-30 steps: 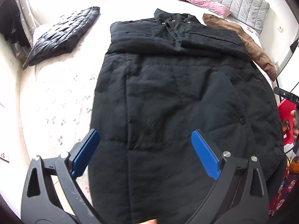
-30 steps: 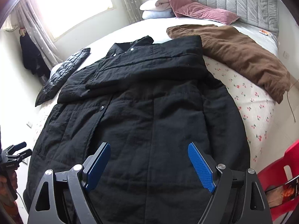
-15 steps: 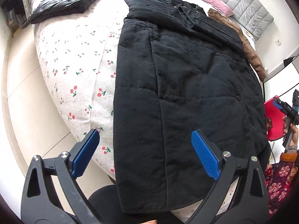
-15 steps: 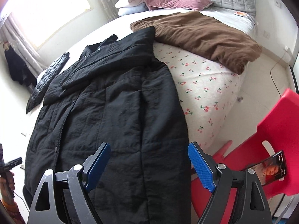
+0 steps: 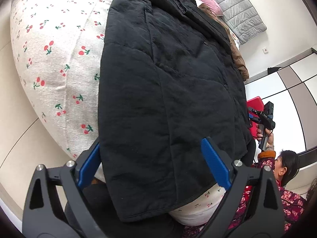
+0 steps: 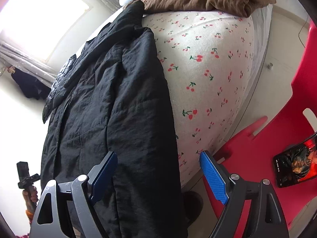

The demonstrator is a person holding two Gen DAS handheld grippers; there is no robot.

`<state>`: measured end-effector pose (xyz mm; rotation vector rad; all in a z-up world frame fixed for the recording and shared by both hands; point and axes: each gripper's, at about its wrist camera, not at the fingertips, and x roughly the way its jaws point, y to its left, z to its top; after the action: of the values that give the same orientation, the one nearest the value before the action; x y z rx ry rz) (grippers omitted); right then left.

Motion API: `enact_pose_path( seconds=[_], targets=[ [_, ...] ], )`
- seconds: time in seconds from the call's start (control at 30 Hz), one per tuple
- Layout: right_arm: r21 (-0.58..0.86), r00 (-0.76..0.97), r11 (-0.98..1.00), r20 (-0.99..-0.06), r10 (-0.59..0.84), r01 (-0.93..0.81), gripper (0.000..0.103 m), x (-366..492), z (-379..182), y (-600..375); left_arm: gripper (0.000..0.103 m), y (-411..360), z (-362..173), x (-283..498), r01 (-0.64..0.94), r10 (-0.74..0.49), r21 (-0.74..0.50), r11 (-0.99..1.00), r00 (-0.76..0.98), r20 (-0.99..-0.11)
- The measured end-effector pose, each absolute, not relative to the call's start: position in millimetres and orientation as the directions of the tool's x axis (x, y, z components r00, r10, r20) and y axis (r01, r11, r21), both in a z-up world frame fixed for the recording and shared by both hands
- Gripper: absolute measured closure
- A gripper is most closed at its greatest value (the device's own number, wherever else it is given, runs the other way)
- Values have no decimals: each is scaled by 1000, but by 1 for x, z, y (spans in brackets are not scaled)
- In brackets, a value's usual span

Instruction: Fold large clothes

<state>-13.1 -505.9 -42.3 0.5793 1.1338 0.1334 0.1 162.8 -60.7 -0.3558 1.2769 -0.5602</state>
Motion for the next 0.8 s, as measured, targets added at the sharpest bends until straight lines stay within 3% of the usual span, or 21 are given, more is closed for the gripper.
enact_pose_path(
  seconds=[0.33,0.47,0.57,0.7,0.8],
  targets=[
    [664,452,732,-706,545,154,17,-32,-81,-503,13,156,-58,-25,223,-696,-661,717,174,-696],
    [681,477,715,-687,548,158,19,-48,-80,-499,22,156,-57,-32,206,-706,-675,708,188,-683],
    [657,503,740,-692,518,143,31,-59,-67,-487,26,153,-58,-34,195,-709,-682,705,190,-679],
    [605,553,786,-701,451,127,58,-73,-46,-467,36,141,-54,-40,204,-712,-683,702,182,-678],
    [587,579,795,-706,408,156,79,-81,-33,-463,51,129,-51,-45,222,-694,-658,720,188,-696]
  ],
)
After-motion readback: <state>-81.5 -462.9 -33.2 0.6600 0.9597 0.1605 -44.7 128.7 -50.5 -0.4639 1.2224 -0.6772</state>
